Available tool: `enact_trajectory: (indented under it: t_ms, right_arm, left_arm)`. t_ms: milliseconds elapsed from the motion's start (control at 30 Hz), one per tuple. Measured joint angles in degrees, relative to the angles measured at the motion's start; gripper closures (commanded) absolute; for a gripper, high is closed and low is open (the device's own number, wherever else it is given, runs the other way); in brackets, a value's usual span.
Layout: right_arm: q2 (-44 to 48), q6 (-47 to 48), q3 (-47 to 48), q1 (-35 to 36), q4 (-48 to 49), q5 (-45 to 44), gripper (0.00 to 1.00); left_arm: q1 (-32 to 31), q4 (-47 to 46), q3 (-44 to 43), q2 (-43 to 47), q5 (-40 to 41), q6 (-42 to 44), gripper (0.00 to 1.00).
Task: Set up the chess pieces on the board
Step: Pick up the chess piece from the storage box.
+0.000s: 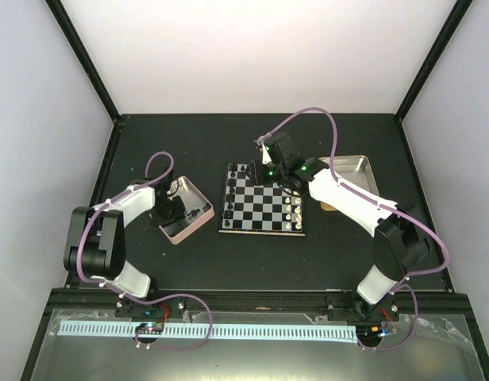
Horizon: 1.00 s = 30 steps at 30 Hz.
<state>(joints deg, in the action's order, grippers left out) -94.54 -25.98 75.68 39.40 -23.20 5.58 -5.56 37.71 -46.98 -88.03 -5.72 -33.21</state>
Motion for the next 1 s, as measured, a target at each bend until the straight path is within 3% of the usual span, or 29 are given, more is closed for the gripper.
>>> enact_trajectory:
  t_ms: [133, 300, 733, 1000]
  right_arm:
    - [0.11, -0.04, -0.92, 0.00, -0.04, 0.13, 0.59]
    - [0.59, -0.04, -1.53, 0.00, -0.31, 0.15, 0.60]
    - [1.92, -0.02, -1.57, 0.00, -0.31, 0.24, 0.60]
    - [1.92, 0.00, -1.60, 0.00, -0.33, 0.61, 0.60]
  left_arm:
    - [0.20, 0.17, -1.46, -1.46, 0.59, 0.02, 0.76]
    - [0.42, 0.09, -4.04, -3.65, 1.22, 0.28, 0.79]
    - [0.74, 0.24, -6.51, -6.03, 4.79, 2.43, 0.66]
    - [1.33, 0.31, -6.58, -6.47, 5.07, 2.78, 0.67]
